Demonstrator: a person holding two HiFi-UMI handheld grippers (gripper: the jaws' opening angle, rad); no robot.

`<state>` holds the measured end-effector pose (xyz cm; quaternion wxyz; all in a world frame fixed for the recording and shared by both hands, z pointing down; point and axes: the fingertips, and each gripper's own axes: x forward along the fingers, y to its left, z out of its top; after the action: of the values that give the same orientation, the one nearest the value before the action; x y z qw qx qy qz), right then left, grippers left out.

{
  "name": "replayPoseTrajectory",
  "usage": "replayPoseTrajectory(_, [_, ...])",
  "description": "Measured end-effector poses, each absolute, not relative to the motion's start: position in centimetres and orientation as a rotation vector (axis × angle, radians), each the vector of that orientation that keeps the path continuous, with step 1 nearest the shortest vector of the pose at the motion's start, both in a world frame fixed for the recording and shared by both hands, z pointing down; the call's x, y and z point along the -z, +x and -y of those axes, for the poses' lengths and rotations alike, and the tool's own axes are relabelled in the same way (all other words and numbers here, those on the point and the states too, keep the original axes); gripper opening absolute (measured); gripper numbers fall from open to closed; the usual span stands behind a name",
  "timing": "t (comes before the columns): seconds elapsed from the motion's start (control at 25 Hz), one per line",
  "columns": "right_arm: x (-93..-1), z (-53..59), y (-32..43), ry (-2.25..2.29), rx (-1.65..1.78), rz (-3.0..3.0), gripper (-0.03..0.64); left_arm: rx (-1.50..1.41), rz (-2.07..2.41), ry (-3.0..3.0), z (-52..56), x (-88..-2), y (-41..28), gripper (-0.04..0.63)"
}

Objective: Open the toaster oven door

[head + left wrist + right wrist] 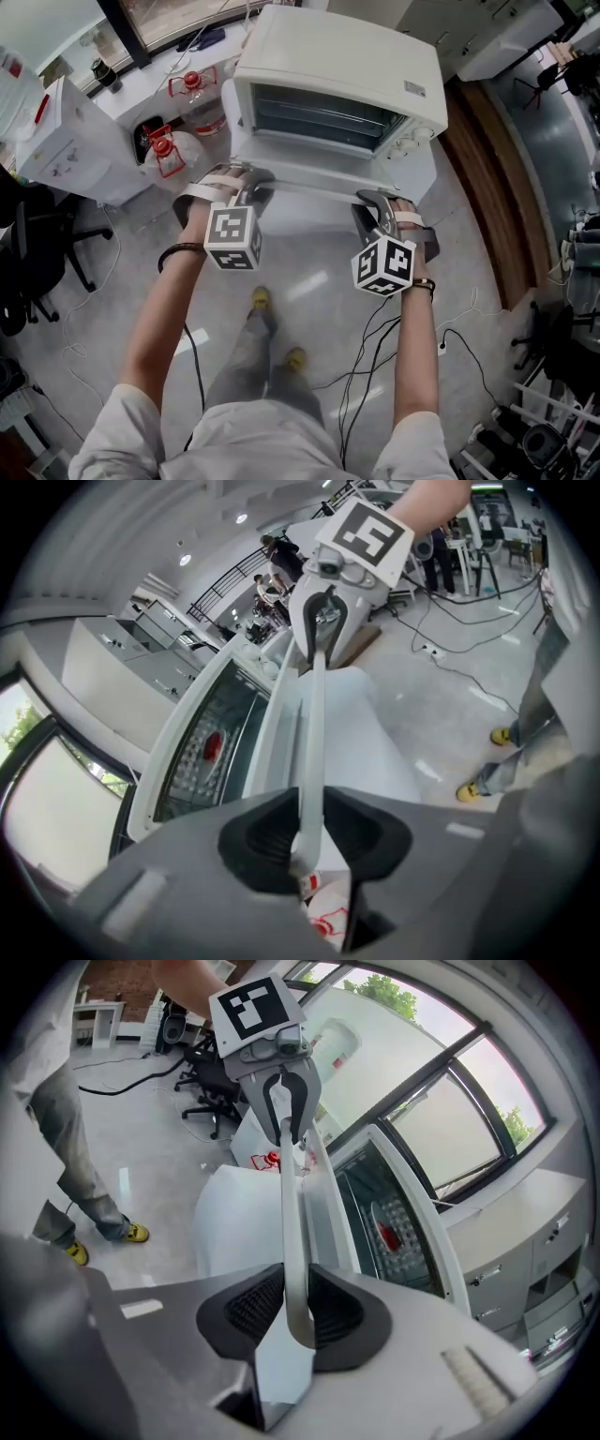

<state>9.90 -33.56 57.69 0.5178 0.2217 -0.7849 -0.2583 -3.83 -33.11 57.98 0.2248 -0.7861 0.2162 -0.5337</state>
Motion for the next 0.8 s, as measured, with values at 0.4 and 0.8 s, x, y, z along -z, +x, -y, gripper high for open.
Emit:
replayPoseTrajectory(0.4, [-59.3, 32.1, 10.4, 0.574, 0.758, 1.870, 0.077, 1.440, -0.726, -2.091, 31.9, -59.4, -3.3, 0.083])
replayPoseTrajectory(0.8, [-63.1, 30.0, 10.2, 0.645, 0.839, 1.847, 0.077, 1.401, -0.811, -2.087, 29.6, -63.3, -3.5, 0.110])
